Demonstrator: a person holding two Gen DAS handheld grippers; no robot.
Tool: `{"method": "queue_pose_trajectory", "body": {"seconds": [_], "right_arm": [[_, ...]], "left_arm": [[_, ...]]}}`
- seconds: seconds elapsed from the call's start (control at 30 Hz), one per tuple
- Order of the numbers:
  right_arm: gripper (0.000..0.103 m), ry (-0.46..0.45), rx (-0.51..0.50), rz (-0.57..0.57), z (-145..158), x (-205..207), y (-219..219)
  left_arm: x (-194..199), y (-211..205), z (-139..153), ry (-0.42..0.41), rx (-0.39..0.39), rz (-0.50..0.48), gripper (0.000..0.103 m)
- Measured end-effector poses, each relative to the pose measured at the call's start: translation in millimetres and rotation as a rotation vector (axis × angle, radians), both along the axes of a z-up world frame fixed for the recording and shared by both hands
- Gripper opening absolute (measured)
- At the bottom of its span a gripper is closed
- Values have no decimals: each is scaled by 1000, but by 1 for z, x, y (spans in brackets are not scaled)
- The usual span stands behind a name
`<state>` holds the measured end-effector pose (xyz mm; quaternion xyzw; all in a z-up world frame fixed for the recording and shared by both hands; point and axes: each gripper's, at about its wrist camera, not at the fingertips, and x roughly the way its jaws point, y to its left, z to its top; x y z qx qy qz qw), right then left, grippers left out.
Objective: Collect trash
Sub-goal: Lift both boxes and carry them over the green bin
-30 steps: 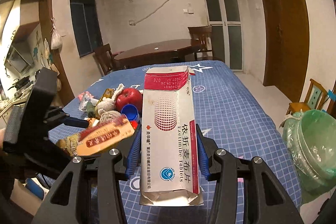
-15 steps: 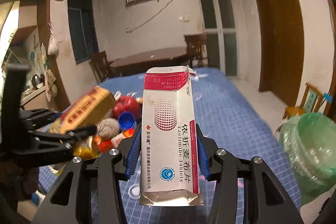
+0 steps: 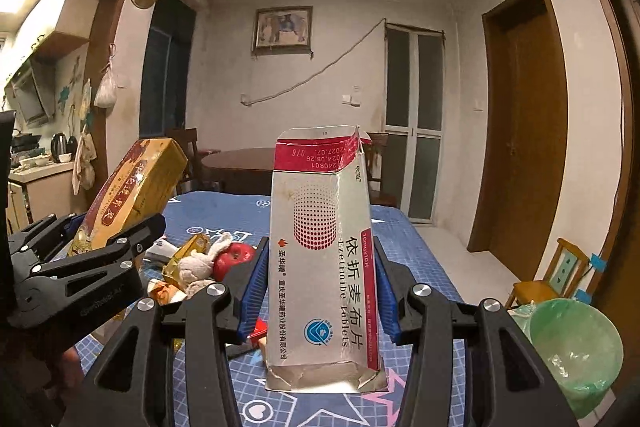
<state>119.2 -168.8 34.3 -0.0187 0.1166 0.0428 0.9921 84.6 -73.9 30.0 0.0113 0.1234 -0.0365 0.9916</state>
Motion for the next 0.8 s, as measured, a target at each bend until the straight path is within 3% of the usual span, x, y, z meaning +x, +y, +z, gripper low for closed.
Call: {"method": "queue_pose_trajectory", "body": {"seconds": [0.43,0.63,0.8], "right_arm": [[48,37,23,21,3,-2,-15],[48,51,44,-33,13,-3,-51],[48,63,43,-135,27,-2,-107]], "left_arm": [[8,-7,0,43,6,-26,58],[22,-33,8,65,2,-102,58],[39,-76,17,89,-5,-201,58]]}}
